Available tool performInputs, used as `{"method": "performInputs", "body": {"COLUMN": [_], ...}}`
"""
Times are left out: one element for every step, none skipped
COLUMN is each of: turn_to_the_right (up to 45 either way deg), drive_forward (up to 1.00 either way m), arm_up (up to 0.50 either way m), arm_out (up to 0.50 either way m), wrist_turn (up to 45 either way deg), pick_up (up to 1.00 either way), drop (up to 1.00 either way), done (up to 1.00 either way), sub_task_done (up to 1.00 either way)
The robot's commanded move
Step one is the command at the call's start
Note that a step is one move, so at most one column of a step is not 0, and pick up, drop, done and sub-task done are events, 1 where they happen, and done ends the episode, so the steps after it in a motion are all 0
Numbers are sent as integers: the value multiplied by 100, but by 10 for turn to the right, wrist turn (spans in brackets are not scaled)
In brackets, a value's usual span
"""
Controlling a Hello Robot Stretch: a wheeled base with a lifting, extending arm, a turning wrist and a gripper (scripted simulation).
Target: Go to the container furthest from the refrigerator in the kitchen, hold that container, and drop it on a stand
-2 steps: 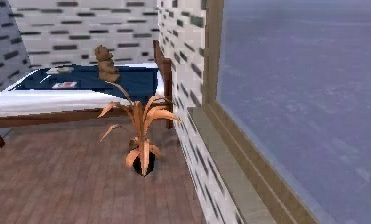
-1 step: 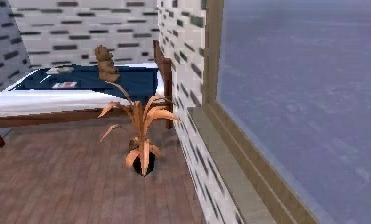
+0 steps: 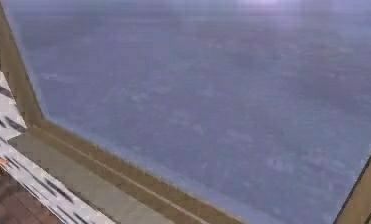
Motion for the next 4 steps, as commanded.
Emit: {"method": "performInputs", "body": {"turn_to_the_right": [-450,-450,450,450], "drive_forward": [0,0,0,0], "arm_up": [0,0,0,0], "arm_out": [0,0,0,0], "wrist_turn": [0,0,0,0], "pick_up": [0,0,0,0], "drop": [0,0,0,0], "done": [0,0,0,0], "sub_task_done": [0,0,0,0]}}
